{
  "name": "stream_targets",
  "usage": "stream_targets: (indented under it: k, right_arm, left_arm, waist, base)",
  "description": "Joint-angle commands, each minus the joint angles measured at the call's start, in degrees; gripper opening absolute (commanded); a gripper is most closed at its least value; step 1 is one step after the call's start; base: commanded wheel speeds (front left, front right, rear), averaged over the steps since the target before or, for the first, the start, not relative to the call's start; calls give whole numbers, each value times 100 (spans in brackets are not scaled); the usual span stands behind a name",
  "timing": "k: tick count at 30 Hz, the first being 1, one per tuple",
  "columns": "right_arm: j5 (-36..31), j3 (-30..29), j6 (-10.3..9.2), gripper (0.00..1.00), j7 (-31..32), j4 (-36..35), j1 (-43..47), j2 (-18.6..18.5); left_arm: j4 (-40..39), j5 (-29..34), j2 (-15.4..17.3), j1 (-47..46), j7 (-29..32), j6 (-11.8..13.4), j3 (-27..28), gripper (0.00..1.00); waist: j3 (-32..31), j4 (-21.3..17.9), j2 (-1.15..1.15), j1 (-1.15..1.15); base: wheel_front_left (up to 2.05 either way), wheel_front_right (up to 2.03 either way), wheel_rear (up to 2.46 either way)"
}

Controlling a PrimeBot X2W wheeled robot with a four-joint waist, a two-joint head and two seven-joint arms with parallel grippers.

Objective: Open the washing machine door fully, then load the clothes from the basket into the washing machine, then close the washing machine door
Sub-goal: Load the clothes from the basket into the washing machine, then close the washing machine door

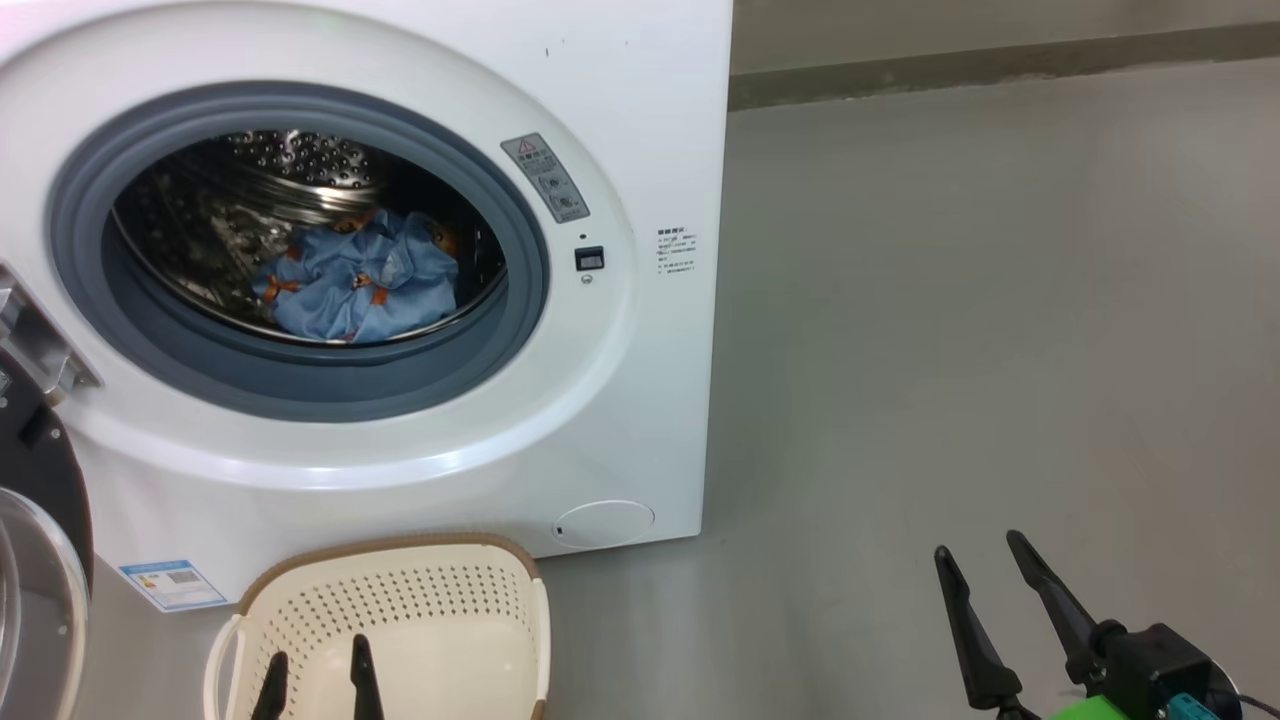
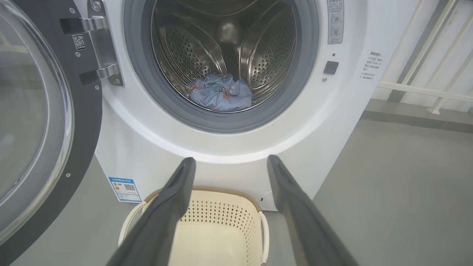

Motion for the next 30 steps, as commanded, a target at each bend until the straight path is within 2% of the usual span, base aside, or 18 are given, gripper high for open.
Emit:
stream_targets:
  k: [1,22,30]
  right_arm:
    - [-56,86,9,100,-27,-190,-12,-54]
    - [-107,11,9,100,-27,-260,243,-9]
    - [-77,28,9,100,-27,-232,225,19]
  left_arm:
    - [-224,52,57,-58,-36,55,168,100]
    - [-314,130,57,129,-36,41,180,100]
    - [-277,123,57,115,-36,81,160,100]
  waist:
    - [-52,5,0,0]
    - [-163,38,0,0]
    - [-140,39,0,0]
  base:
    - [0,0,0]
    - [-1,1,0]
    - [-69,69,0]
